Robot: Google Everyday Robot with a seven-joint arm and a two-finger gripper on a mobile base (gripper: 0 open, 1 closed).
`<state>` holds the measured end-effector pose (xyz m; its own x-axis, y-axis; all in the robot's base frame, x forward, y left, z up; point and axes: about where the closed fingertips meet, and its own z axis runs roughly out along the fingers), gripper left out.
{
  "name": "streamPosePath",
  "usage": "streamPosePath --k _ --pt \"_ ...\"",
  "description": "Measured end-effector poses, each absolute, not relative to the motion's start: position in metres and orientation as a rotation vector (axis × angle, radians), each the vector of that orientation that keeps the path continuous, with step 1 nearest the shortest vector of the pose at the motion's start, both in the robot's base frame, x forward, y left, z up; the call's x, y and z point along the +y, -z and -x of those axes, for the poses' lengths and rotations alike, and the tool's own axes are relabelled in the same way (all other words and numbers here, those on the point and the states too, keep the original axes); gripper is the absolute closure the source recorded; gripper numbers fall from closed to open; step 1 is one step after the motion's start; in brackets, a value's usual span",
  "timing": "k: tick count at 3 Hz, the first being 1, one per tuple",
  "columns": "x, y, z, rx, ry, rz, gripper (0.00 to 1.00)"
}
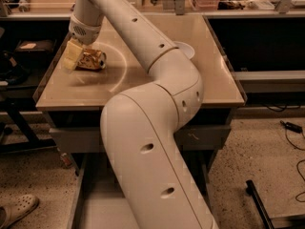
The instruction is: Place orange can into middle drawer
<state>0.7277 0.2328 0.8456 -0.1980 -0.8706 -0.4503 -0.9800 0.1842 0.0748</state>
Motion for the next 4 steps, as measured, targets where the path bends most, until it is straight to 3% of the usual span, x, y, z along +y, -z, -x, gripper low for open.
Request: streamPosePath --k 3,4 --pt "0.233 -0.846 -0.728 2.159 -0.505 1.758 0.88" --pt "0.227 -0.859 -0.720 2.117 -0.541 1.755 1.00"
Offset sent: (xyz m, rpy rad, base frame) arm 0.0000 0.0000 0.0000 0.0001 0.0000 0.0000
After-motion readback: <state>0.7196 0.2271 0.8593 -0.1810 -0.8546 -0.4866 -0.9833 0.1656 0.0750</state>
